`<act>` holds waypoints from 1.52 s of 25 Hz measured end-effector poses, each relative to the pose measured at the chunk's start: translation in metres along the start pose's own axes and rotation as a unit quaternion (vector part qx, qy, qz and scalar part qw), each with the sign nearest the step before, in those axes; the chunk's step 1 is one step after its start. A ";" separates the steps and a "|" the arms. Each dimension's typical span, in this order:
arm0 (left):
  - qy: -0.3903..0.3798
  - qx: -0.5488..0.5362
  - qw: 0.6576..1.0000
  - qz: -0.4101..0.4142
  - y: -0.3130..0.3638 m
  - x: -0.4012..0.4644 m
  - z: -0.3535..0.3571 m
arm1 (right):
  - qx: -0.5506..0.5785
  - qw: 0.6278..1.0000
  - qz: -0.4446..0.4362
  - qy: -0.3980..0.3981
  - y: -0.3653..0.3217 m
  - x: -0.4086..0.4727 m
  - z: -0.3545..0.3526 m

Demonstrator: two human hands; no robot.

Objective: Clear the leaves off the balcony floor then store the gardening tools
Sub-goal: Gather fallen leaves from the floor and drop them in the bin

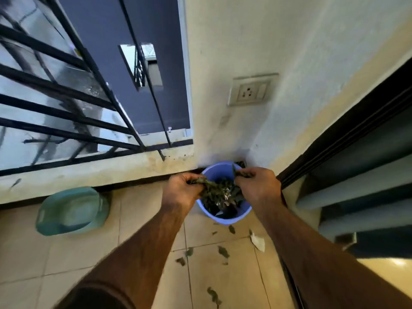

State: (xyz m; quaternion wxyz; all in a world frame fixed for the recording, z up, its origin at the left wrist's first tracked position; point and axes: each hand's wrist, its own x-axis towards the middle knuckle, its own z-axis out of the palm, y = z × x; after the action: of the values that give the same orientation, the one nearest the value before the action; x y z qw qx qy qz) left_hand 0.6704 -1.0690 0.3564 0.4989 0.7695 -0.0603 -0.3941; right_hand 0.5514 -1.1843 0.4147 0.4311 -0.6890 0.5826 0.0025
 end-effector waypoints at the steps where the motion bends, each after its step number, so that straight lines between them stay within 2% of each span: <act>1: -0.007 0.004 1.000 0.003 -0.023 0.021 0.007 | 0.008 1.000 0.003 -0.009 0.015 0.016 0.016; 5: -0.030 0.040 0.999 0.000 -0.090 0.089 0.039 | 0.039 0.999 0.024 -0.026 0.070 0.073 0.075; 9: -0.044 0.059 0.997 0.034 -0.116 0.123 0.071 | 0.065 0.997 0.029 -0.015 0.104 0.120 0.103; 13: -0.142 0.030 0.986 -0.084 -0.097 0.114 0.078 | 0.113 0.990 0.025 -0.080 0.107 0.142 0.116; 15: -0.137 0.031 0.986 -0.086 -0.083 0.105 0.074 | 0.132 0.986 0.035 -0.096 0.102 0.137 0.107; 18: -0.097 0.053 0.994 -0.018 -0.053 0.080 0.064 | 0.158 0.984 0.046 -0.072 0.080 0.109 0.077; 21: -0.084 0.063 0.993 0.056 -0.003 0.042 0.045 | 0.095 0.994 -0.053 -0.022 0.039 0.070 0.040; 26: -0.058 0.053 0.993 0.084 0.076 -0.057 -0.011 | 0.070 0.991 -0.115 -0.028 -0.034 -0.023 -0.035; 34: 0.036 0.094 0.986 0.131 0.205 -0.238 -0.132 | 0.094 0.978 -0.160 -0.100 -0.176 -0.200 -0.135; 38: 0.082 0.099 0.986 0.106 0.235 -0.328 -0.176 | 0.064 0.962 -0.218 -0.153 -0.223 -0.274 -0.149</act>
State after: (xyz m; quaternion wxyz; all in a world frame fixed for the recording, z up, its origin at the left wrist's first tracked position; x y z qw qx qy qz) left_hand 0.6341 -0.8993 0.7611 0.4622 0.8341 -0.1394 -0.2668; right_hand 0.5687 -1.0656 0.7785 0.5488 -0.7616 0.3439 -0.0237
